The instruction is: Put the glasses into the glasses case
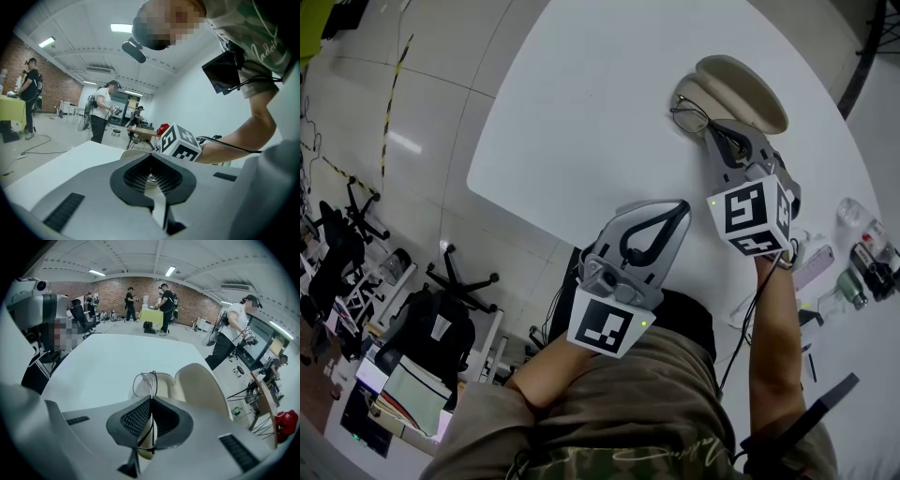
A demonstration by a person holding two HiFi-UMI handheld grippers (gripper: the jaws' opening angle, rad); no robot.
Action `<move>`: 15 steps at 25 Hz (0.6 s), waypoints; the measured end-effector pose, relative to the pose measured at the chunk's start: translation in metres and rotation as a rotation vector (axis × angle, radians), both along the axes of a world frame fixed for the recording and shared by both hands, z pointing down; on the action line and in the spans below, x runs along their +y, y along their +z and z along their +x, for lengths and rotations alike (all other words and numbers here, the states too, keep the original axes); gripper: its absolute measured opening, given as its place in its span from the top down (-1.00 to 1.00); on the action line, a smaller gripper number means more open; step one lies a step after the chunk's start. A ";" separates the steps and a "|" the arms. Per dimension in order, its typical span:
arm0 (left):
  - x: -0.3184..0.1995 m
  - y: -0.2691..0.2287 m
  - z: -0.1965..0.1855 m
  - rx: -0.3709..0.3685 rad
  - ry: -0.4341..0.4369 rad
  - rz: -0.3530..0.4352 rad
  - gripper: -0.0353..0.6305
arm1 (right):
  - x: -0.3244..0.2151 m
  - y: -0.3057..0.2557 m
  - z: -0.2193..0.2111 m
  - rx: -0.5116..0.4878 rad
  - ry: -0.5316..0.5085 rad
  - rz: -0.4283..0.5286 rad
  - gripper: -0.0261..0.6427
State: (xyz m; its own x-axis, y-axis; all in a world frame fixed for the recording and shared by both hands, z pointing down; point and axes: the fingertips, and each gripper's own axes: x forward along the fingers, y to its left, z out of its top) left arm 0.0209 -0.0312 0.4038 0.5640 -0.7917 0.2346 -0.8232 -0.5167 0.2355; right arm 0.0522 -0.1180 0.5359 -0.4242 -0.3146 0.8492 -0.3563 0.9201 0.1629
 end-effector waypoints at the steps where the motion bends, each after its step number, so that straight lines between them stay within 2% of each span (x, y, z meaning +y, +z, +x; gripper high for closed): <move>1: 0.000 0.000 0.000 0.001 -0.002 0.001 0.88 | 0.000 0.000 0.001 0.000 0.001 0.001 0.86; 15: 0.002 0.004 0.005 0.011 -0.007 -0.002 0.88 | -0.007 0.006 0.004 0.012 0.009 0.025 0.86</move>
